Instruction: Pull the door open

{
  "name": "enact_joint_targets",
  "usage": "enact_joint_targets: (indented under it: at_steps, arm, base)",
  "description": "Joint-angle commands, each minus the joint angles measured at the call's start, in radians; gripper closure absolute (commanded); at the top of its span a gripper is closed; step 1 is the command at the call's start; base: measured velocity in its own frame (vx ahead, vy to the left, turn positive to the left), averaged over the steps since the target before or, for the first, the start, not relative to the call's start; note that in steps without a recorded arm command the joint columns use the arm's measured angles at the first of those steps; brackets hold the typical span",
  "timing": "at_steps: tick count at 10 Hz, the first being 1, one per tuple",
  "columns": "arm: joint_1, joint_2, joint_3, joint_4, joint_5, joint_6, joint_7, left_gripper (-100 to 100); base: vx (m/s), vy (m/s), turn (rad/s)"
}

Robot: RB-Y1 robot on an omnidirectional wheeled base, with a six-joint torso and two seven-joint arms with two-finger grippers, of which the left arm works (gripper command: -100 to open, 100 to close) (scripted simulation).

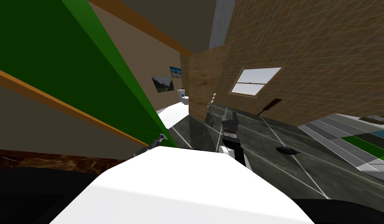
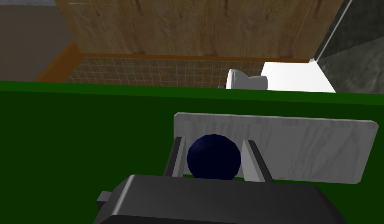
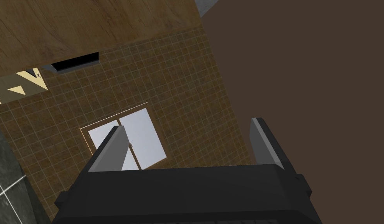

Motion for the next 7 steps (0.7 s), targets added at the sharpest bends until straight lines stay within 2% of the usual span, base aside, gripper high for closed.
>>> enact_joint_targets:
  at_steps: [1,6,7]
  arm:
    - [0.000,0.001,0.001,0.002,0.001,-0.002,0.000,100]
    - [0.000,0.001,0.001,0.002,0.001,-0.002,0.000,100]
    - [0.000,-0.002,-0.001,0.029,-0.001,-0.029,0.000,100]
  base:
    - [0.000,0.000,0.000]
    - [-0.001,0.002,0.004]
    - [0.010,0.001,-0.037]
